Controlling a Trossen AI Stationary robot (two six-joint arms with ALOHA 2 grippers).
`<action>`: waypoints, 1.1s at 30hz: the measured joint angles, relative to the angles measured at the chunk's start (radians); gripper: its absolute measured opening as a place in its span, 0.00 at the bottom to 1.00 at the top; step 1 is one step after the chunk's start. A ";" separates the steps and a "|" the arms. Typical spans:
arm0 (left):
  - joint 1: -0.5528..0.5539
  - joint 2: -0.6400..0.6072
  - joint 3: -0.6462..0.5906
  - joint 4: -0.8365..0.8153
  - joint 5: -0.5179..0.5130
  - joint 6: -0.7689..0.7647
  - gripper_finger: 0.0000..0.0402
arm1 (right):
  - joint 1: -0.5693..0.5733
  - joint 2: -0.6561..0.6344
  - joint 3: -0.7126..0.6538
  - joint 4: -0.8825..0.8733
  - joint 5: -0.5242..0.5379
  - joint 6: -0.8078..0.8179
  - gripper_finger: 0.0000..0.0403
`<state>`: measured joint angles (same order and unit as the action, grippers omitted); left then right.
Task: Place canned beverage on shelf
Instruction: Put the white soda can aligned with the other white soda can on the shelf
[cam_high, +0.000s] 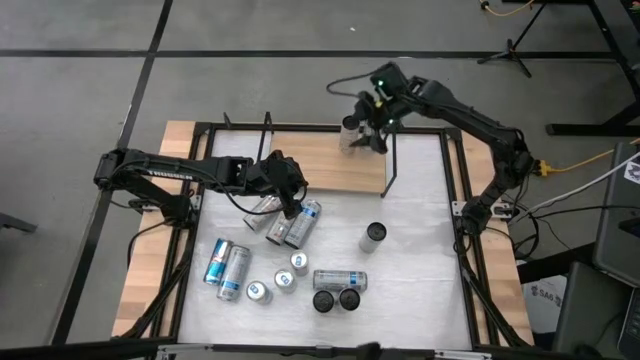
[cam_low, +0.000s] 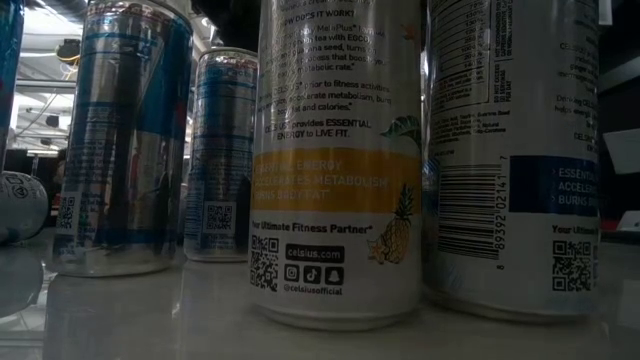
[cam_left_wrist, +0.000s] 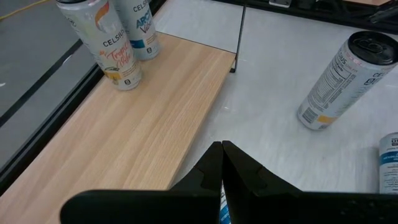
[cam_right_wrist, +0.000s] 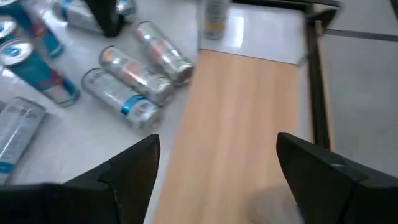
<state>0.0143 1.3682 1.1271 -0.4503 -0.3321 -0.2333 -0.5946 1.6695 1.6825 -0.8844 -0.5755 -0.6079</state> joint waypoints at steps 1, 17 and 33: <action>0.000 0.000 0.000 0.000 0.000 0.000 0.00 | 0.019 0.000 0.000 0.000 0.010 0.000 0.78; 0.000 0.000 0.000 0.028 0.005 -0.002 0.10 | 0.256 0.000 0.000 -0.012 0.167 -0.003 0.78; 0.000 0.000 0.000 0.043 0.005 -0.001 0.40 | 0.450 -0.174 0.000 -0.282 0.304 0.166 0.78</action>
<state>0.0147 1.3682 1.1271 -0.4072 -0.3275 -0.2340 -0.1450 1.4959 1.6823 -1.1667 -0.2720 -0.4418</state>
